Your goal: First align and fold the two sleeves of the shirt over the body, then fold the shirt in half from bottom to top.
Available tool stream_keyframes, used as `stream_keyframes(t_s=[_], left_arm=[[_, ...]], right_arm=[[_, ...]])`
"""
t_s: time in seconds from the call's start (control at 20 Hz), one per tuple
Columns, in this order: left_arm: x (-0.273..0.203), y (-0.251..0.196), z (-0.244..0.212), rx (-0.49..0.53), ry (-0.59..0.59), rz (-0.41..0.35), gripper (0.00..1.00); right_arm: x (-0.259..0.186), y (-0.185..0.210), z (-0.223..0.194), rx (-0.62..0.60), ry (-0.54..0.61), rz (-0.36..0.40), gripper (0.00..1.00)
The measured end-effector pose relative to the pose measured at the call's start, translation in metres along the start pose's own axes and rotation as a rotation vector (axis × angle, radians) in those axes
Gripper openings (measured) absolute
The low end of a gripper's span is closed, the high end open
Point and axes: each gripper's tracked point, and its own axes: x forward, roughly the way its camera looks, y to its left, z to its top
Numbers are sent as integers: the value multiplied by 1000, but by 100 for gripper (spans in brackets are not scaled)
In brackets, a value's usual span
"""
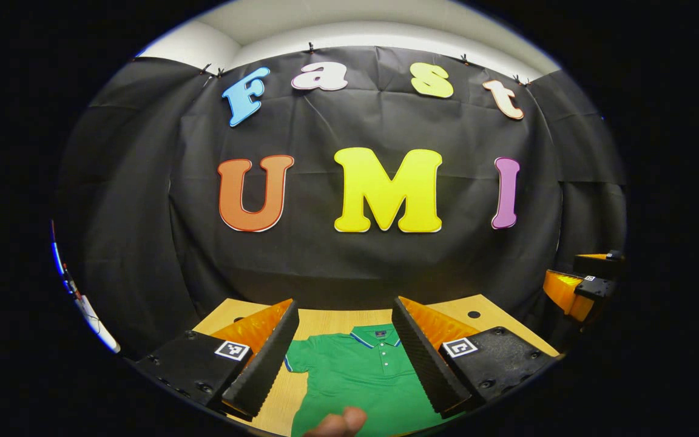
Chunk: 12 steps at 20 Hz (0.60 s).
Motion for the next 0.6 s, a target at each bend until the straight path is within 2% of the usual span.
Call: stream_keyframes(t_s=[0.4, 0.45, 0.5, 0.6], left_arm=[[-2, -11, -13, 12, 36, 51, 99], [-3, -13, -18, 12, 53, 55, 94], [-3, -15, -20, 15, 65, 54, 99], [-4, -18, -19, 34, 69, 70, 99]], right_arm=[[62, -23, -65, -28, 179, 38, 95], [75, -26, -78, -24, 212, 41, 95], [89, -30, -90, -23, 238, 42, 95], [119, -35, -118, -31, 289, 43, 95]])
